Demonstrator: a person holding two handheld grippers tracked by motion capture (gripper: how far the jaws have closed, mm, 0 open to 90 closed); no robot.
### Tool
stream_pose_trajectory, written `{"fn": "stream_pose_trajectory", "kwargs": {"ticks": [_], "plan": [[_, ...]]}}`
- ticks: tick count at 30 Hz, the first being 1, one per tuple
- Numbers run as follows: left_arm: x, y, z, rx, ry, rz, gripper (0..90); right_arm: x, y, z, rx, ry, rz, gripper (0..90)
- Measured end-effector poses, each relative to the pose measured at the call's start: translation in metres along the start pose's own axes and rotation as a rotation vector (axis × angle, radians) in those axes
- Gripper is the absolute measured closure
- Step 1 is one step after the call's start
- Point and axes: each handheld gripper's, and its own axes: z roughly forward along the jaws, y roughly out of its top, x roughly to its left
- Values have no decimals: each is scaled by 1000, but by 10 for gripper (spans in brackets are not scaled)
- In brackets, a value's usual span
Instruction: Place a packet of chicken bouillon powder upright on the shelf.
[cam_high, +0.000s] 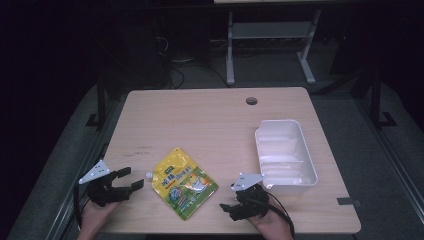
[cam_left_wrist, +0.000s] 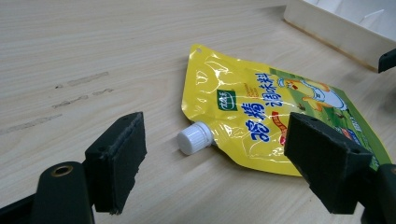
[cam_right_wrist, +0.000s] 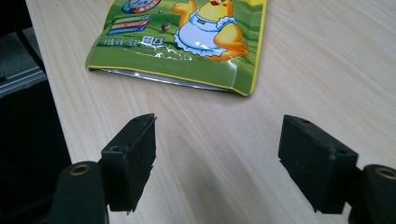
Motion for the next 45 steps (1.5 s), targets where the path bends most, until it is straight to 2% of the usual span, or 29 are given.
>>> {"fn": "stream_pose_trajectory", "kwargs": {"ticks": [15, 19, 22, 32, 34, 39, 45], "plan": [[0, 1, 0, 6, -6, -3, 205, 0, 5, 1, -13, 4, 10, 273], [0, 2, 2, 5, -15, -13, 205, -3, 10, 4, -17, 21, 20, 318], [0, 2, 4, 12, -20, -11, 205, -8, 19, 8, -27, 38, 22, 365], [0, 4, 7, 19, -28, -8, 205, -16, 40, 12, -37, 51, 20, 389], [0, 4, 8, 19, -28, -8, 205, -16, 45, 14, -42, 60, 30, 390], [0, 5, 8, 18, -28, -7, 205, -14, 58, 21, -42, 80, 17, 403], [4, 5, 7, 14, -26, -22, 203, -11, 70, 34, -18, 98, -1, 502]]}}
